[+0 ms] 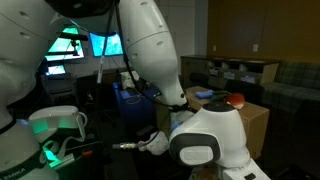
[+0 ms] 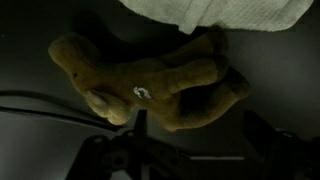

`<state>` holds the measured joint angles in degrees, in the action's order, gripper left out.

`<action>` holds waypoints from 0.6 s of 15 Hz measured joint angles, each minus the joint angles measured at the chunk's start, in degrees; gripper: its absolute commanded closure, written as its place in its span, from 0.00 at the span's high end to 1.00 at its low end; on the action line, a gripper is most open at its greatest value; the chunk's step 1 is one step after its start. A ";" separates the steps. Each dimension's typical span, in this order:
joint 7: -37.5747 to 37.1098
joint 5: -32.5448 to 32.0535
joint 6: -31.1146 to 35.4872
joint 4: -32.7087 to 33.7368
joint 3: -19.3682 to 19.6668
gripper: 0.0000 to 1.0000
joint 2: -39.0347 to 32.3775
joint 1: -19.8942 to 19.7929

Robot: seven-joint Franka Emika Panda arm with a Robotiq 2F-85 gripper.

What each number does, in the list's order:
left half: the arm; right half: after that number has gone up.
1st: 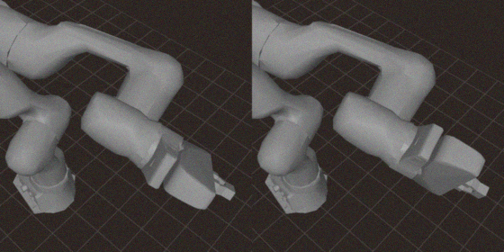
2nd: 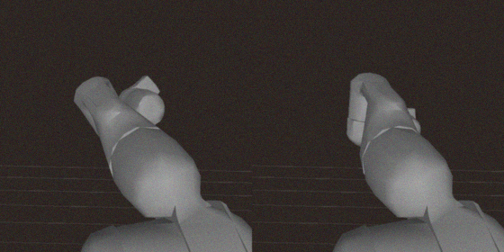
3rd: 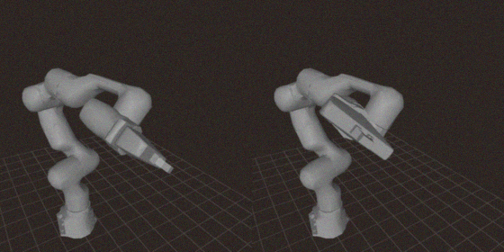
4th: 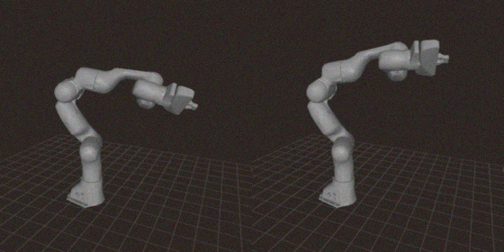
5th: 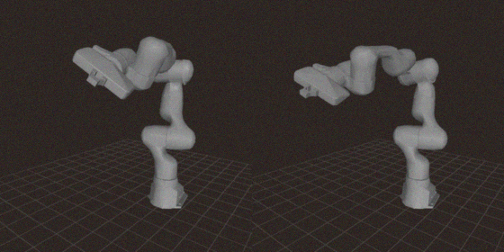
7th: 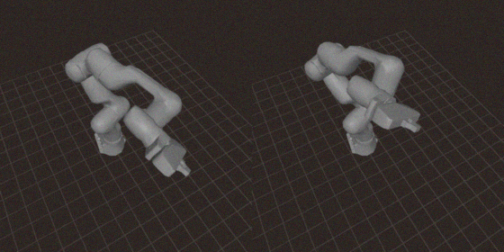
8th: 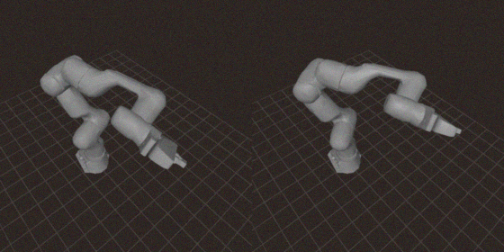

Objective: Replace the objects on the box with the objects on the table one after the other

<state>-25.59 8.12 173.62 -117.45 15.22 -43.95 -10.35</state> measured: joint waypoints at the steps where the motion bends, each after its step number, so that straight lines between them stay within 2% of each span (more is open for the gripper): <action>1: 1.29 0.19 0.00 -0.29 -0.79 1.00 0.30 -0.51; 9: 10.31 0.36 0.01 -8.57 -8.04 1.00 4.99 -4.72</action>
<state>-15.28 8.48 173.63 -126.03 7.18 -38.96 -15.07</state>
